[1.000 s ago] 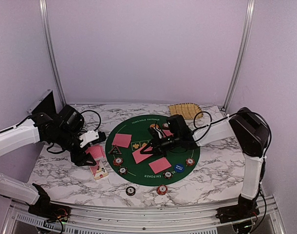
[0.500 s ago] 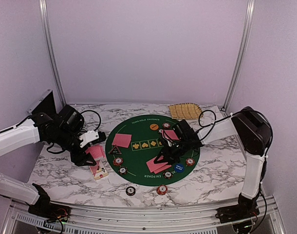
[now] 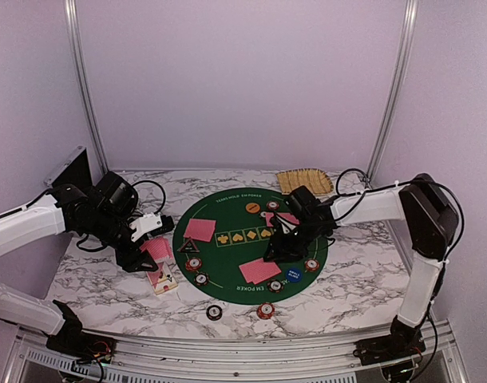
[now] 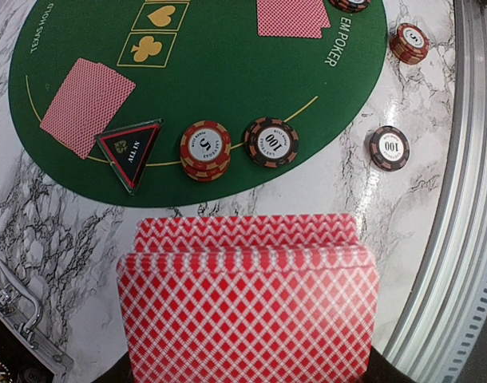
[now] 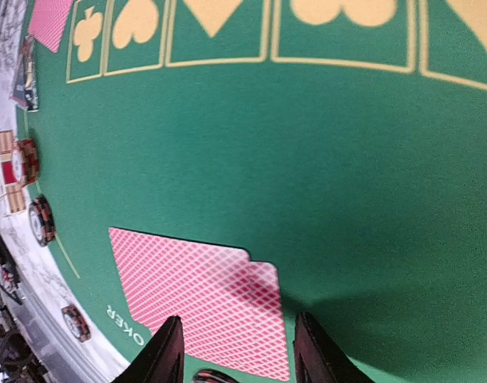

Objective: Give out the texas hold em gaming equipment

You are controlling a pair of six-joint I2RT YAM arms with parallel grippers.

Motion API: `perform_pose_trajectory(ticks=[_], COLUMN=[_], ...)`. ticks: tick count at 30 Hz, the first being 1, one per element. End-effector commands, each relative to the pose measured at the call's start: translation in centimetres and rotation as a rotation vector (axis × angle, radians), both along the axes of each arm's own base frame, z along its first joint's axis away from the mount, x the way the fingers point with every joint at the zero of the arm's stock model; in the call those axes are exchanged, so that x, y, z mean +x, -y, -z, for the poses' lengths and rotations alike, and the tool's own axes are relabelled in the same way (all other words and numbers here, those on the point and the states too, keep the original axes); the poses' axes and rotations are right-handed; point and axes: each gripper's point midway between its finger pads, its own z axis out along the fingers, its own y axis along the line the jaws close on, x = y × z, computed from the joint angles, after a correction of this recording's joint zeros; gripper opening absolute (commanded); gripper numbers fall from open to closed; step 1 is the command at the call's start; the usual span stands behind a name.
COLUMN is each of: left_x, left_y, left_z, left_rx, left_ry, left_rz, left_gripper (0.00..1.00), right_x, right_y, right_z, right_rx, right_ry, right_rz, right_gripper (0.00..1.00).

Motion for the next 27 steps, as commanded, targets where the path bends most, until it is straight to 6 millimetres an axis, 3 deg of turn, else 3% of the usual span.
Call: perform_pose_trajectory(ticks=[1,3,7,12,16,21,27], left_x=[0.0,0.0,0.0,0.0,0.0,0.0,0.0], left_y=[0.4,0.4,0.4,0.4,0.4,0.4,0.4], left_z=[-1.2,-1.1,-1.1,-1.2,-1.3,-1.2,-1.2], left_rx=[-0.04,-0.039,-0.039,-0.038,-0.037,-0.038,-0.038], left_ry=[0.025,0.024,0.023,0.023,0.023,0.023,0.022], left_rz=[0.013,0.014,0.014,0.012,0.011,0.015,0.015], left_gripper=[0.0,0.0,0.0,0.0,0.0,0.0,0.0], right_x=[1.7,2.2,2.4,2.5,2.3,2.0,0.6], right_y=[1.9,1.2,-2.1,-6.4,-8.2,-8.3,-7.1], right_z=[-1.8,-2.8,-4.0,-3.4,-2.0,-0.6,0.7], right_rx=[-0.132,-0.12,-0.077,-0.054,-0.048,-0.052,-0.069], right_ry=[0.105,0.135,0.18,0.194,0.182,0.171,0.146], right_rz=[0.027,0.026,-0.026,-0.1,-0.128,-0.126,-0.123], right_gripper=[0.46,0.48,0.5,0.52,0.52,0.52,0.51])
